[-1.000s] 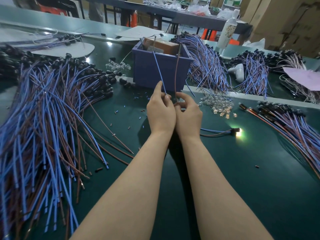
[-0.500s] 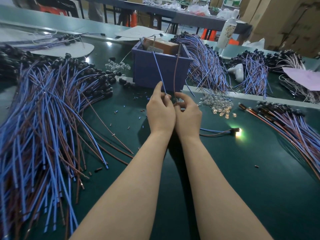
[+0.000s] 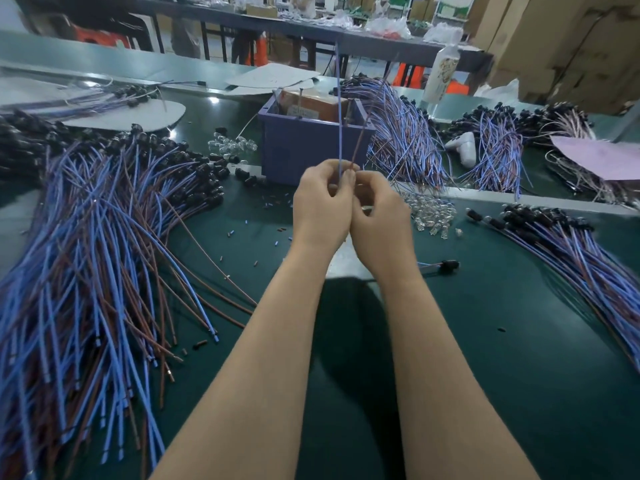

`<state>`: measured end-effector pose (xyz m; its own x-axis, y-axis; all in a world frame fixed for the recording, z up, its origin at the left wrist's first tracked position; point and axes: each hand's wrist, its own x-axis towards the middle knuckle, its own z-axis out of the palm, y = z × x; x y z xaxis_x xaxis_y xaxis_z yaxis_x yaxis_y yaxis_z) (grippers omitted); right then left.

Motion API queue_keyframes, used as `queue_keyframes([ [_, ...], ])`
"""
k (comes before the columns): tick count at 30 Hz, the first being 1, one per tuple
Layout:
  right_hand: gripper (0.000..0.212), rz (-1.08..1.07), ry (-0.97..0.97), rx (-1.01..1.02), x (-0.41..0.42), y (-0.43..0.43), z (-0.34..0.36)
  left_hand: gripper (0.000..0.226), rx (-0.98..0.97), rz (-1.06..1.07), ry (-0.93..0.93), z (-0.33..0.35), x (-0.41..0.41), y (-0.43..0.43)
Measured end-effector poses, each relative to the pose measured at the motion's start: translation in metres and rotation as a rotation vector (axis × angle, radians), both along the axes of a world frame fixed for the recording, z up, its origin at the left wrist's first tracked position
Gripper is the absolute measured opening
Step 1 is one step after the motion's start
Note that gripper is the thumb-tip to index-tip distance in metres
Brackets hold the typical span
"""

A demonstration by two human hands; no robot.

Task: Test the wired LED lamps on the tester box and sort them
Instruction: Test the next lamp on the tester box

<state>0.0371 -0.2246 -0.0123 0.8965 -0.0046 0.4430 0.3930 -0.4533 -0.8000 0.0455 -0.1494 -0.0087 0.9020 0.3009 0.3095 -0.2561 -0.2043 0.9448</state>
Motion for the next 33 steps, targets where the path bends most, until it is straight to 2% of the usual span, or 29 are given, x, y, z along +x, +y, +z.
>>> queue_keyframes([
  [2, 0.013, 0.082, 0.003, -0.108, -0.006, -0.015, 0.014, 0.014, 0.125, 0.009, -0.062, 0.019, -0.005, -0.003],
  [5, 0.036, 0.106, 0.070, -0.225, -0.015, -0.040, 0.033, 0.021, 0.288, -0.050, -0.151, 0.053, -0.013, -0.023],
  [6, 0.039, 0.071, 0.076, -0.218, -0.018, -0.049, 0.037, 0.022, 0.317, -0.103, -0.190, 0.063, -0.017, -0.034],
  [9, 0.024, -0.147, -0.040, -0.220, -0.027, -0.079, 0.049, 0.021, 0.334, -0.241, -0.318, 0.081, -0.031, -0.073],
  [11, 0.030, -0.300, -0.085, -0.039, -0.029, -0.101, 0.051, 0.031, 0.304, -0.211, -0.306, 0.075, -0.033, -0.097],
  [14, 0.034, -0.396, -0.031, 0.606, -0.027, -0.136, 0.046, 0.028, 0.271, -0.166, -0.103, 0.051, -0.027, -0.131],
  [17, 0.029, -0.345, 0.035, 1.161, -0.027, -0.167, 0.031, 0.027, 0.151, -0.418, 0.158, 0.022, -0.020, -0.173],
  [19, 0.028, -0.302, 0.067, 1.391, -0.029, -0.186, 0.018, 0.029, 0.081, -0.525, 0.269, 0.010, -0.021, -0.199],
  [23, 0.030, -0.379, 0.212, 1.553, -0.028, -0.214, -0.011, 0.025, -0.001, -0.601, 0.382, -0.010, -0.021, -0.234],
  [25, 0.036, -0.409, 0.320, 1.549, -0.030, -0.223, -0.020, 0.033, 0.018, -0.636, 0.433, -0.018, -0.020, -0.245],
  [29, 0.046, -0.438, 0.491, 1.438, -0.028, -0.235, -0.024, 0.031, 0.044, -0.677, 0.455, -0.022, -0.018, -0.255],
  [31, 0.044, -0.396, 0.512, 1.469, -0.030, -0.236, -0.022, 0.031, 0.041, -0.681, 0.464, -0.022, -0.017, -0.255],
  [33, 0.041, -0.325, 0.459, 1.596, -0.030, -0.234, -0.022, 0.031, 0.045, -0.656, 0.466, -0.024, -0.015, -0.253],
])
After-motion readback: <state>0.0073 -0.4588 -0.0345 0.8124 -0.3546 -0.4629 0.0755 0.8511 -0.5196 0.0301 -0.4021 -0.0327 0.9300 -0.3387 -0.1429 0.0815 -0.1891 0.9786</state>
